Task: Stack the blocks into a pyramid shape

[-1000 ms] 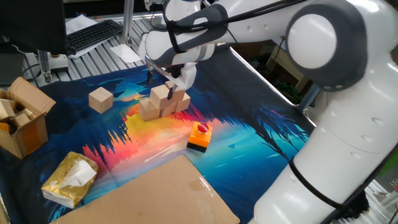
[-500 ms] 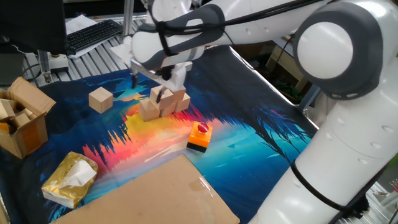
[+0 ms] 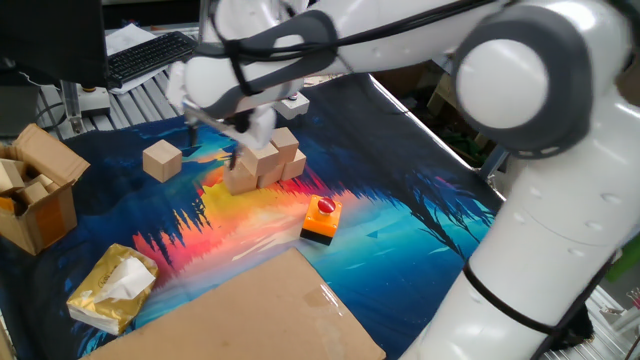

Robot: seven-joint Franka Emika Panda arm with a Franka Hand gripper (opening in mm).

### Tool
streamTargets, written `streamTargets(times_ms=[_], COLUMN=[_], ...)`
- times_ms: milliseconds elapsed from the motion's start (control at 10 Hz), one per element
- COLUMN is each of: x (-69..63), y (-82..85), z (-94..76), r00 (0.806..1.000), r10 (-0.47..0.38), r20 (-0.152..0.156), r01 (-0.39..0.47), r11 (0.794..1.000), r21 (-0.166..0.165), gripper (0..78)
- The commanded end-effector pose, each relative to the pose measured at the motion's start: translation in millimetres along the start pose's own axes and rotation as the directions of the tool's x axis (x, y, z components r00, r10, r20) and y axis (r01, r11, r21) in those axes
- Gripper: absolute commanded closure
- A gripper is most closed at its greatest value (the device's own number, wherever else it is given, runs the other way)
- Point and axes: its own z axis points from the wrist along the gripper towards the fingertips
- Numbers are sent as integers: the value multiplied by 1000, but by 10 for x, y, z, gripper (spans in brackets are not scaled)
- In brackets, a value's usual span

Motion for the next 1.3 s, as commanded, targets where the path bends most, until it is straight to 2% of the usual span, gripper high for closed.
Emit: streamTargets(times_ms=[100,400,700,1100,1300], x=[-61,-214,-318,-318,-318], y=[431,691,820,827,827], z=[225,397,471,498,498], r00=[1000,999,998,998,998], r10=[30,47,61,57,50], r20=[10,23,22,24,43], r01=[-30,-47,-62,-57,-51], r11=[1000,999,998,998,998], r21=[5,7,4,10,29], gripper=[1,1,1,1,1])
